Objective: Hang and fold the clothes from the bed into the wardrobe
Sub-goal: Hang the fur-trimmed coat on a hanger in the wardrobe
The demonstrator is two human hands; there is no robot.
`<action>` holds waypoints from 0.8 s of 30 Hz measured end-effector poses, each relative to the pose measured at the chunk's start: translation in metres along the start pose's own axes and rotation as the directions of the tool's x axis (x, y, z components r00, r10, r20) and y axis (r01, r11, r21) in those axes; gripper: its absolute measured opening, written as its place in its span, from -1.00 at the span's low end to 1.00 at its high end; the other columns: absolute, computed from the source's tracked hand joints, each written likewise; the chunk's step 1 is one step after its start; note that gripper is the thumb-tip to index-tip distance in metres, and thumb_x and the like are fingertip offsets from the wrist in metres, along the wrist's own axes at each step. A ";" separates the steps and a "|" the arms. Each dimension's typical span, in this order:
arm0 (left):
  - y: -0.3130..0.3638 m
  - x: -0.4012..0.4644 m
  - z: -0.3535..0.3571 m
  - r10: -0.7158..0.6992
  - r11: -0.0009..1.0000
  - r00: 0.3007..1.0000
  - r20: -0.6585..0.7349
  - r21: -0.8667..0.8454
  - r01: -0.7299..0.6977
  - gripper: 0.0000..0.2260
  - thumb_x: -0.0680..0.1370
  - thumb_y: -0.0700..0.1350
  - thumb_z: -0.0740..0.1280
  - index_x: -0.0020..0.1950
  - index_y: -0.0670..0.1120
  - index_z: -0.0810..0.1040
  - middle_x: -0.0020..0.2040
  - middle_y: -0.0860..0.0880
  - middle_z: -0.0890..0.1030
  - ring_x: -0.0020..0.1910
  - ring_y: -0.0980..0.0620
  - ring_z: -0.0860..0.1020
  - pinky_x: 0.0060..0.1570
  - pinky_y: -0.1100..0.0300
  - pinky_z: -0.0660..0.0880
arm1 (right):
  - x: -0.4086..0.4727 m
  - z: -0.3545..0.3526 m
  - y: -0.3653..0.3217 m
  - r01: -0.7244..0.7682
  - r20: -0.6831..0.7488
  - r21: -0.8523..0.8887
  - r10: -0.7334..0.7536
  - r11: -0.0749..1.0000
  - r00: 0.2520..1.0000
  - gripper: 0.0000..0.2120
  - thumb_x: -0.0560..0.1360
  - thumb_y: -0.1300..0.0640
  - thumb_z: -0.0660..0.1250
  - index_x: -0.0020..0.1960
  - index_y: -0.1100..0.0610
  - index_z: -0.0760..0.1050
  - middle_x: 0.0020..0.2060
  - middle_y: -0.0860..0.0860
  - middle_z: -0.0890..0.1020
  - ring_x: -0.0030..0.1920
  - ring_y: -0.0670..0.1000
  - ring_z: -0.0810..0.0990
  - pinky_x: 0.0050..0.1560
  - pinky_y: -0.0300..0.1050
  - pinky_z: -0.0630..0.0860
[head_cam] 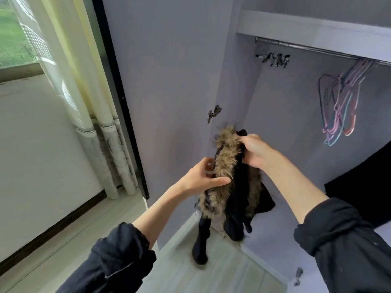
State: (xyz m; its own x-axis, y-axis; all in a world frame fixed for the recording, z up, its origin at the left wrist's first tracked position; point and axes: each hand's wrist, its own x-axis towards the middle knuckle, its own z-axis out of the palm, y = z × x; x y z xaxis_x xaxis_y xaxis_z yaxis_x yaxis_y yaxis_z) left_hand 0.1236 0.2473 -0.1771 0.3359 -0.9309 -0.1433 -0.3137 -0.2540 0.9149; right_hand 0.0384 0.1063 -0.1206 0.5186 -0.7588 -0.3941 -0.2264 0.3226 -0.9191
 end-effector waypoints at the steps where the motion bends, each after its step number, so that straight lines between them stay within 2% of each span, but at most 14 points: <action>1: 0.005 0.001 0.004 0.006 1.000 0.999 -0.045 0.000 -0.006 -0.31 0.41 0.08 0.46 0.42 -0.06 0.23 0.27 0.01 0.41 0.15 0.04 0.49 0.16 0.15 0.47 | 0.000 -0.001 -0.003 0.007 -0.015 0.001 -0.007 1.000 1.000 -0.83 0.59 0.24 0.21 0.14 0.30 0.44 -0.02 0.19 0.57 -0.12 0.12 0.59 -0.15 -0.02 0.55; 3: 0.012 0.004 0.012 0.003 1.000 0.991 -0.135 0.008 -0.002 -0.33 0.41 0.10 0.46 0.38 -0.08 0.22 0.20 0.02 0.42 0.07 0.05 0.48 0.00 0.23 0.44 | -0.001 -0.004 -0.006 0.005 -0.026 0.041 -0.004 0.999 1.000 -0.80 0.57 0.23 0.25 0.15 0.31 0.45 0.02 0.20 0.59 -0.04 0.15 0.61 -0.07 0.04 0.58; 4: 0.012 0.006 0.016 0.009 0.999 0.984 -0.178 0.051 0.000 -0.40 0.44 0.06 0.45 0.33 -0.11 0.25 0.12 0.03 0.44 0.01 0.05 0.47 -0.08 0.29 0.40 | -0.002 -0.006 -0.006 -0.001 -0.016 0.070 0.002 0.998 1.000 -0.82 0.56 0.24 0.27 0.11 0.31 0.47 0.00 0.19 0.60 -0.04 0.15 0.62 -0.06 0.05 0.58; 6: 0.012 0.011 0.022 0.039 0.987 0.974 -0.225 0.158 -0.003 -0.70 0.51 -0.07 0.38 0.14 -0.17 0.41 -0.13 0.04 0.47 -0.20 0.08 0.46 -0.31 0.39 0.32 | -0.003 -0.015 -0.006 -0.021 0.036 0.124 0.017 0.992 0.999 -0.85 0.55 0.24 0.28 0.08 0.30 0.49 -0.02 0.17 0.60 -0.07 0.12 0.62 -0.10 0.02 0.58; 7: 0.012 0.013 0.022 0.013 0.988 0.976 -0.217 0.150 0.021 -0.85 0.52 -0.12 0.35 -0.01 -0.17 0.46 -0.23 0.04 0.47 -0.30 0.11 0.44 -0.40 0.40 0.32 | -0.005 -0.020 -0.005 -0.030 0.064 0.120 0.023 0.992 0.998 -0.83 0.56 0.23 0.28 0.10 0.30 0.49 -0.01 0.16 0.60 -0.07 0.11 0.62 -0.12 -0.01 0.58; 8: 0.010 0.017 0.019 -0.043 0.995 0.979 -0.197 0.077 0.059 -0.91 0.53 -0.15 0.34 -0.11 -0.15 0.48 -0.28 0.02 0.49 -0.33 0.10 0.47 -0.41 0.42 0.36 | -0.005 -0.026 -0.004 -0.026 0.082 0.075 0.020 0.997 0.996 -0.82 0.57 0.20 0.26 0.11 0.28 0.48 0.00 0.15 0.60 -0.06 0.09 0.62 -0.13 -0.05 0.58; 9: 0.010 0.020 0.014 -0.131 0.990 0.979 -0.155 -0.072 0.121 -0.91 0.53 -0.16 0.34 -0.14 -0.15 0.50 -0.26 -0.02 0.55 -0.32 0.07 0.52 -0.33 0.37 0.46 | -0.005 -0.033 -0.002 -0.005 0.081 -0.019 0.006 1.000 0.997 -0.81 0.59 0.16 0.24 0.12 0.26 0.47 0.02 0.15 0.60 -0.05 0.08 0.61 -0.09 -0.06 0.58; 11: 0.014 0.028 0.003 -0.297 0.872 0.952 -0.073 -0.428 0.239 -0.94 0.53 -0.21 0.33 -0.08 -0.20 0.54 -0.21 -0.12 0.61 -0.30 0.01 0.59 -0.27 0.18 0.57 | -0.007 -0.046 0.001 0.047 0.025 -0.242 -0.042 0.969 0.999 -0.79 0.61 0.09 0.21 0.13 0.21 0.46 0.08 0.17 0.59 0.00 0.08 0.59 0.08 -0.03 0.53; 13: 0.018 0.037 -0.007 -0.377 0.754 0.924 -0.063 -0.601 0.266 -0.91 0.53 -0.25 0.33 -0.01 -0.25 0.53 -0.21 -0.15 0.61 -0.31 -0.01 0.59 -0.26 0.11 0.59 | -0.013 -0.055 0.004 0.080 -0.012 -0.401 -0.092 0.913 0.996 -0.81 0.59 0.05 0.22 0.12 0.14 0.48 0.11 0.12 0.60 0.05 0.05 0.57 0.16 -0.02 0.47; 15: 0.025 0.043 -0.008 -0.435 0.673 0.900 -0.014 -0.669 0.315 -0.93 0.55 -0.25 0.29 0.00 -0.24 0.51 -0.18 -0.15 0.60 -0.27 -0.03 0.58 -0.14 0.03 0.60 | -0.022 -0.058 0.010 0.110 0.047 -0.498 -0.101 0.860 0.994 -0.83 0.56 0.06 0.28 0.10 0.09 0.52 0.09 0.05 0.61 0.06 0.01 0.59 0.12 -0.06 0.50; 17: 0.033 0.043 -0.003 -0.459 0.561 0.883 0.092 -0.741 0.369 -0.93 0.59 -0.24 0.24 -0.06 -0.21 0.49 -0.15 -0.15 0.58 -0.19 -0.05 0.58 0.05 0.03 0.53 | -0.033 -0.056 0.019 0.118 0.173 -0.614 -0.013 0.780 0.985 -0.79 0.51 0.02 0.35 0.12 0.06 0.50 0.06 0.01 0.62 0.06 -0.01 0.60 0.11 -0.06 0.52; 20: 0.048 0.044 0.000 -0.420 0.436 0.890 0.177 -0.821 0.368 -0.89 0.61 -0.26 0.19 0.04 -0.25 0.50 -0.04 -0.18 0.57 0.09 -0.12 0.56 0.29 0.02 0.38 | -0.043 -0.046 0.038 0.091 0.252 -0.745 0.152 0.661 0.956 -0.61 0.44 -0.07 0.42 0.16 -0.03 0.34 0.06 -0.02 0.59 0.01 -0.05 0.58 0.02 -0.14 0.49; 22: 0.059 0.044 -0.003 -0.389 0.392 0.902 0.186 -0.853 0.344 -0.77 0.61 -0.26 0.20 0.25 -0.28 0.44 0.18 -0.21 0.54 0.28 -0.12 0.47 0.36 0.01 0.31 | -0.041 -0.039 0.052 0.125 0.245 -0.729 0.086 0.673 0.966 -0.73 0.45 -0.05 0.42 0.04 0.03 0.44 -0.14 -0.07 0.58 -0.17 -0.12 0.53 -0.14 -0.24 0.43; 24: 0.070 0.042 -0.004 -0.351 0.354 0.913 0.208 -0.873 0.335 -0.72 0.61 -0.26 0.20 0.30 -0.32 0.40 0.26 -0.25 0.50 0.31 -0.12 0.46 0.38 0.00 0.28 | -0.032 -0.036 0.062 0.147 0.150 -0.628 -0.066 0.765 0.987 -0.85 0.49 0.05 0.39 -0.05 0.12 0.52 -0.23 -0.05 0.57 -0.23 -0.11 0.50 -0.15 -0.20 0.43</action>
State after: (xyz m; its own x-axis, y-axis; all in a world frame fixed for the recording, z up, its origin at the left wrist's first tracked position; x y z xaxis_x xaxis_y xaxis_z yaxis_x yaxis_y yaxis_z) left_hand 0.1198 0.1911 -0.1178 0.2322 -0.8154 -0.5302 0.7767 -0.1727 0.6057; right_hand -0.0222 0.1305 -0.1646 0.6500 -0.6853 -0.3284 -0.6145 -0.2197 -0.7577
